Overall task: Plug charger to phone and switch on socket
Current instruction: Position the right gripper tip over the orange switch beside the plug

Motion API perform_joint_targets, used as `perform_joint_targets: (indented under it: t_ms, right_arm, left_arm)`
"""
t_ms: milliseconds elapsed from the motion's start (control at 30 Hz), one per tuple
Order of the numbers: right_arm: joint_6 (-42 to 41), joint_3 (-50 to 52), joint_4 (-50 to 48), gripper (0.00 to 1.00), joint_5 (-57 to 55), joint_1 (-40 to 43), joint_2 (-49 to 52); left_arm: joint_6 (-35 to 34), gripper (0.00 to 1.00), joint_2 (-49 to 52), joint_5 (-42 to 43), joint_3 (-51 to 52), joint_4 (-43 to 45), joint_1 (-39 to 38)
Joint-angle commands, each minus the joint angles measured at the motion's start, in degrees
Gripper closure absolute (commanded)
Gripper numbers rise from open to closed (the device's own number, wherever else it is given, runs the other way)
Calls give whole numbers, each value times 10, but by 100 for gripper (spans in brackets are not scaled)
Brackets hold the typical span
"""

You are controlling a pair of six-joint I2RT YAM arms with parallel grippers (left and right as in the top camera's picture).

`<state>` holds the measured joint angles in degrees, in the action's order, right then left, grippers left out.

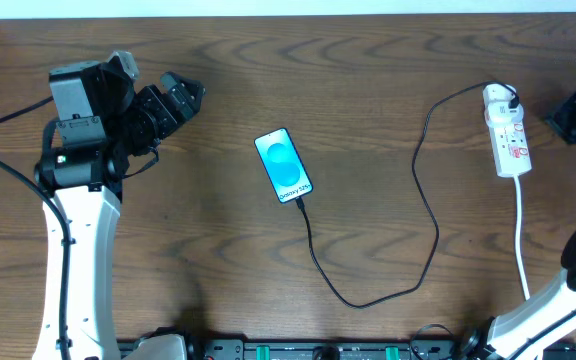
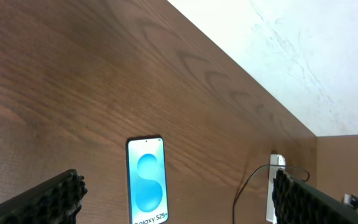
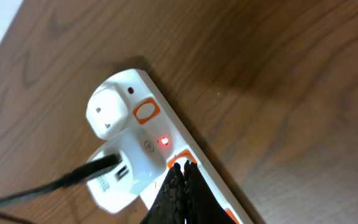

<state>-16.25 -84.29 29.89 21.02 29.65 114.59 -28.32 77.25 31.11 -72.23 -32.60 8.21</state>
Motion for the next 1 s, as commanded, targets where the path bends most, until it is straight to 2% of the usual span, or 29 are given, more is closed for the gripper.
perform_joint_targets:
  t_ms: [0, 767, 967]
  right_arm:
    - [3, -12, -8, 99, 3, -16, 26]
    - [-11, -12, -21, 99, -22, -35, 81]
    - [-2, -12, -23, 99, 27, -35, 81]
  left_arm:
    - [1, 2, -1, -6, -1, 0, 1]
    - [1, 2, -1, -5, -1, 0, 1]
    - [1, 2, -1, -6, -1, 0, 1]
